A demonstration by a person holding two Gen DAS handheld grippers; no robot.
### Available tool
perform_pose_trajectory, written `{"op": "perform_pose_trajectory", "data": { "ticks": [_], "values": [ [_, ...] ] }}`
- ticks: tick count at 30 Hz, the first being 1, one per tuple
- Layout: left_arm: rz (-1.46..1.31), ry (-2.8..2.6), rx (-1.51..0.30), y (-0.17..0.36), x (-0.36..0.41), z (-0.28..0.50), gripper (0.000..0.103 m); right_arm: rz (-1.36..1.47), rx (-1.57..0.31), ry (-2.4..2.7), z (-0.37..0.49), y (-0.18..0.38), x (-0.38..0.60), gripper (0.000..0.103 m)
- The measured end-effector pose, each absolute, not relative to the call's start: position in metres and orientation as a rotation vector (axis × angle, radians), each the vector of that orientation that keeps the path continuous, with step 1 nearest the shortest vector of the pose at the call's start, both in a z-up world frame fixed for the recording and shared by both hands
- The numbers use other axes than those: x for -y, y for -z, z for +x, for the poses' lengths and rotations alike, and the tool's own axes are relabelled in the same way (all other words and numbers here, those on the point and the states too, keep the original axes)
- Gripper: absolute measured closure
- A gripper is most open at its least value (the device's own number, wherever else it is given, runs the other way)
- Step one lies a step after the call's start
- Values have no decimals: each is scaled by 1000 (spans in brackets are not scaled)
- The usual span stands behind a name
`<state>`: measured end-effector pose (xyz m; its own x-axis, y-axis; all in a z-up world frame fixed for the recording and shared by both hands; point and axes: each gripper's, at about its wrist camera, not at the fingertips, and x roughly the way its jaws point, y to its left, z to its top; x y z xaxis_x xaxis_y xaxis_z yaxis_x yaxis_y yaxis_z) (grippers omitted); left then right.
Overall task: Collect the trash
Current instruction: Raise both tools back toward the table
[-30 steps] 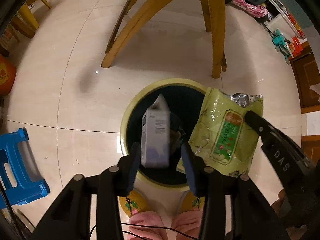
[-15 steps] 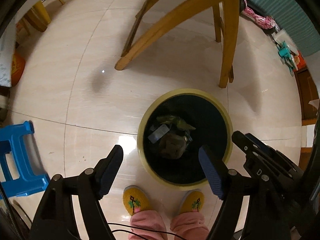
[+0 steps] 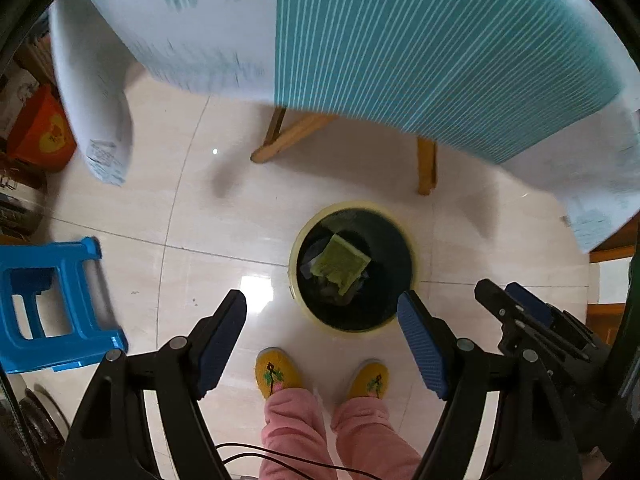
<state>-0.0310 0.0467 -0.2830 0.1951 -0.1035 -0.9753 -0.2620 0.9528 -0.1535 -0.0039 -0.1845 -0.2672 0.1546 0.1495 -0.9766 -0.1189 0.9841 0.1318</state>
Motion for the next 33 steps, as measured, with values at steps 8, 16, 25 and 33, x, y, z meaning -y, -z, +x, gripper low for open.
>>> {"op": "perform_pose_trajectory", "data": {
  "ticks": [8,16,25,33],
  "values": [
    [-291,-81,-1255,164,-49,-40,27,-48,-1277,-267,-17,149,175,60],
    [-266,-51,-1175,88,-51,-47,27,-57,-1199,-343,-16,58,160,53],
    [-184,39,-1113,24,-46,-37,27,-11,-1080,-300,-6,-22,152,52],
    [-103,88,-1053,-16,-41,-7,27,57,-990,-216,9,-60,170,52]
  ]
}}
